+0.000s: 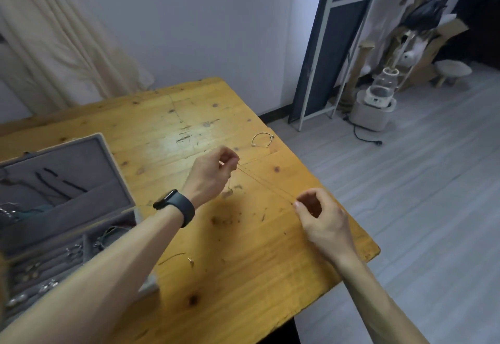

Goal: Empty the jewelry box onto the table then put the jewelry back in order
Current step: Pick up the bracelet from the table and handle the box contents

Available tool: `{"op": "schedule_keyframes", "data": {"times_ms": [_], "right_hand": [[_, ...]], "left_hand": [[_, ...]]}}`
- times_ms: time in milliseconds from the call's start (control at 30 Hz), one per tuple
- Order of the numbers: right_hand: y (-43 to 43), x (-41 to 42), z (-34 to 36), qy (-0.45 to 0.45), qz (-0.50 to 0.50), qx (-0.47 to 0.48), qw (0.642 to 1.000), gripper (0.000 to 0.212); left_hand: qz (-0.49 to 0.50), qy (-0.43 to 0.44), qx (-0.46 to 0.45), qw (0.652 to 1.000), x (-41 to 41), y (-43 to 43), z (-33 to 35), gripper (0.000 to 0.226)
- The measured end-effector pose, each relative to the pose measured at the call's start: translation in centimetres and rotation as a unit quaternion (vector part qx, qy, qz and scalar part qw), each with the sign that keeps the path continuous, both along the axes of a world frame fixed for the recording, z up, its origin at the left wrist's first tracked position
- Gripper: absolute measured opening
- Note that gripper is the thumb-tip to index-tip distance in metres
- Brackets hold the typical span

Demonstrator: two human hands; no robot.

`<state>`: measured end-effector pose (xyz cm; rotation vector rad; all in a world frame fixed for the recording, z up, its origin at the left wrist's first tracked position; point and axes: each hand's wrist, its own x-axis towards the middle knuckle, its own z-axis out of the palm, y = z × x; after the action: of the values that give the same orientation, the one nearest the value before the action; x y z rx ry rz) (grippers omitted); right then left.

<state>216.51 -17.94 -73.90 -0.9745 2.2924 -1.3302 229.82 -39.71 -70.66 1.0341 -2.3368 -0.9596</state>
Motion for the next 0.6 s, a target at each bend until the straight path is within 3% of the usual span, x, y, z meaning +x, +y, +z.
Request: {"op": "schedule_keyframes", "data": {"times_ms": [100, 267, 467, 600], "right_hand": [[-4.8, -3.2, 0.8, -0.061, 0.017, -0.005, 0.998, 0.008], [-13.5, -8.8, 1.2, -0.073, 0.034, -0.016, 0.997, 0.006], [-23.3, -13.0, 0.4, -0.132, 0.035, 0.001, 0.991, 0.017], [-28.0, -14.8, -0.5, -0.051, 0.053, 0.079, 0.994, 0.015]], "left_hand": [[0.056, 0.054, 0.039, 0.996, 0.2, -3.1, 1.1, 0.005], [0.093, 0.059, 0.013, 0.994, -1.0, -7.9, 1.3, 0.005], [0.183, -0.032, -0.077, 0.980, -3.8, -12.9, -1.0, 0.002], [0.211, -0.112, -0.132, 0.962, -5.1, -14.9, -3.6, 0.010]]}}
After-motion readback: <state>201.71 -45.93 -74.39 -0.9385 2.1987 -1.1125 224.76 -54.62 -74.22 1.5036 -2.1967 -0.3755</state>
